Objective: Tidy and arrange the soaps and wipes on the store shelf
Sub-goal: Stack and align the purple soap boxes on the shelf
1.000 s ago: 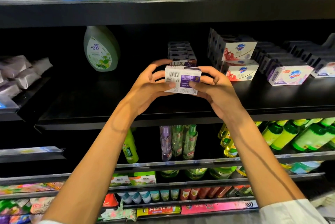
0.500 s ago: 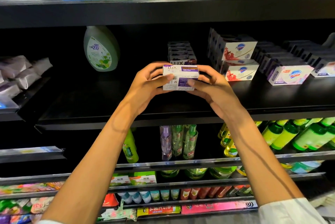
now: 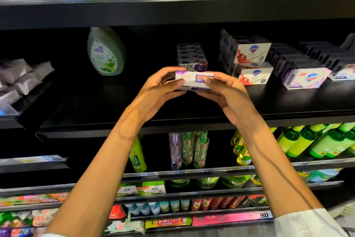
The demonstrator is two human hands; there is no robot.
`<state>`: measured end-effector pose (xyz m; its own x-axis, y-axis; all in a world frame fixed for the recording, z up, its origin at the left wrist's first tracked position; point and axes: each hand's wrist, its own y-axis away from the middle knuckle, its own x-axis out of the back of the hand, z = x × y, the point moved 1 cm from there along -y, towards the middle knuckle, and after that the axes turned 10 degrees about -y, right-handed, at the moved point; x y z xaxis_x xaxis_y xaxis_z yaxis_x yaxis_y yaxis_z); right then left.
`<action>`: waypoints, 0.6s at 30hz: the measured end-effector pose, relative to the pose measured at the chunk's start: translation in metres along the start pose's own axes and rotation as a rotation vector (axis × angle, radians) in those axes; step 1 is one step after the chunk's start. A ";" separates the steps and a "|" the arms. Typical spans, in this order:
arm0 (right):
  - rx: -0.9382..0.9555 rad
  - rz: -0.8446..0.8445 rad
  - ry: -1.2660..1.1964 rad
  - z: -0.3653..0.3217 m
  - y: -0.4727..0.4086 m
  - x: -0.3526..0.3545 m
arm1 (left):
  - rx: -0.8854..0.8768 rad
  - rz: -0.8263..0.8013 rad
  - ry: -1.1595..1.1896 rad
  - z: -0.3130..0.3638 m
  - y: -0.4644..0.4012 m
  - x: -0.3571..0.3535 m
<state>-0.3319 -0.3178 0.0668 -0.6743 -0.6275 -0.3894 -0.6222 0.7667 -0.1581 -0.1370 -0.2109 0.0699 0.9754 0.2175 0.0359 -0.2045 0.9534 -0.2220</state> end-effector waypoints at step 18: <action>-0.089 0.019 -0.079 -0.002 -0.004 -0.002 | -0.043 0.044 -0.078 -0.001 -0.002 0.004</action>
<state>-0.3293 -0.3199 0.0700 -0.6549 -0.5976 -0.4625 -0.6451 0.7609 -0.0698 -0.1327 -0.2118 0.0691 0.9558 0.2764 0.1006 -0.2418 0.9329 -0.2668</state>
